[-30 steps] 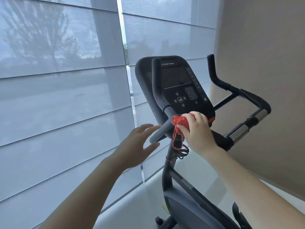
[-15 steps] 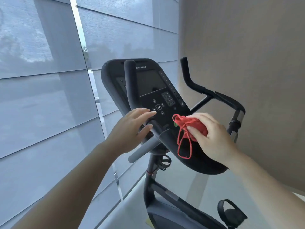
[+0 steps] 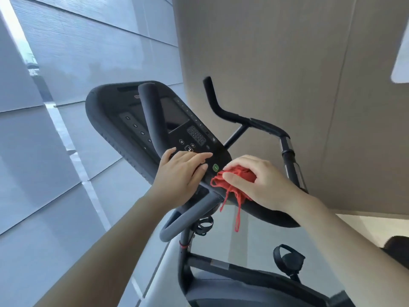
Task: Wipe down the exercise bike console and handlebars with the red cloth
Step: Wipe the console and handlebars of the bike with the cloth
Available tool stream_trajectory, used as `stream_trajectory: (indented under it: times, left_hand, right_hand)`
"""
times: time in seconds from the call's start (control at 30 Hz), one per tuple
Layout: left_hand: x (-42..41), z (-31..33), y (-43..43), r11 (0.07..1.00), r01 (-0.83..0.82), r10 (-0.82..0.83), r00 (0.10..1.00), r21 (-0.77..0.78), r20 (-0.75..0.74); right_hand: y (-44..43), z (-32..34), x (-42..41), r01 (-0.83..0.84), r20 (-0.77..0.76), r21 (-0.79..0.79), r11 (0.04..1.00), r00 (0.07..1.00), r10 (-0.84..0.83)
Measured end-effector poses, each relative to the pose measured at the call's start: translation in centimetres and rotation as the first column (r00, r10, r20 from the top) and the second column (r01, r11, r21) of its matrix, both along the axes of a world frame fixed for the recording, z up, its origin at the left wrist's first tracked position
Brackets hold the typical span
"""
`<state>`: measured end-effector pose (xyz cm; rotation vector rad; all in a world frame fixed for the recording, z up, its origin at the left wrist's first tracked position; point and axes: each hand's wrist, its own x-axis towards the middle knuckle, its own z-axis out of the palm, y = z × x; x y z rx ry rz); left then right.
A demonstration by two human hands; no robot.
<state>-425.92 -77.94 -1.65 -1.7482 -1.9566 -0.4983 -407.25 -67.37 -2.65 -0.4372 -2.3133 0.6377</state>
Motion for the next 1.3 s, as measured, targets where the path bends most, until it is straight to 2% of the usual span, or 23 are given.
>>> stream_trajectory:
  times: [0.1,0.27,0.47,0.57,0.7,0.83,1.07,1.17,1.23,1.3]
  left_hand:
    - [-0.4,-0.1,0.2,0.998,0.048,-0.048,0.999,0.037,-0.011]
    - [-1.0,-0.6,0.3,0.987,0.129,-0.127,0.991,0.091,-0.032]
    - [-1.5,-0.8,0.5,0.972,0.191,-0.187,0.981,0.137,-0.041]
    - [-1.6,-0.8,0.5,0.968,0.201,-0.195,0.979,0.147,-0.049]
    - [-1.4,-0.7,0.4,0.966,0.207,-0.201,0.978,0.155,-0.052]
    - [-1.4,-0.7,0.5,0.977,0.176,-0.172,0.984,0.122,-0.044]
    - [-1.0,-0.9,0.5,0.986,0.141,-0.143,0.989,0.084,0.026]
    - [-0.8,-0.9,0.4,0.987,0.135,-0.138,0.990,0.086,0.033]
    - [-0.8,-0.7,0.2,0.986,0.141,-0.146,0.987,0.084,0.060]
    - [-1.0,-0.7,0.1,0.985,0.155,-0.160,0.984,0.072,0.075]
  right_hand:
    - [-0.4,-0.2,-0.6,0.109,0.034,0.012,0.994,0.993,-0.109]
    - [-1.0,-0.7,0.8,0.163,0.000,0.005,0.987,0.987,-0.163]
    - [-1.1,-1.0,2.0,0.374,-0.028,0.019,0.927,0.927,-0.374]
    - [-2.4,-0.3,0.5,0.346,-0.084,0.036,0.937,0.936,-0.342]
    - [-3.3,-0.6,-0.8,0.307,0.007,0.123,0.944,0.950,-0.311]
    - [-3.0,-1.1,0.8,0.291,-0.021,0.114,0.950,0.957,-0.290]
    - [-1.8,-2.3,5.5,0.429,-0.167,0.052,0.902,0.894,-0.415]
    - [-3.9,-1.0,3.0,0.409,-0.306,0.167,0.897,0.886,-0.348]
    - [-5.6,-1.3,0.8,0.377,-0.283,0.290,0.880,0.912,-0.298]
    - [-6.6,-3.1,-0.7,0.386,-0.195,0.457,0.801,0.922,-0.333]
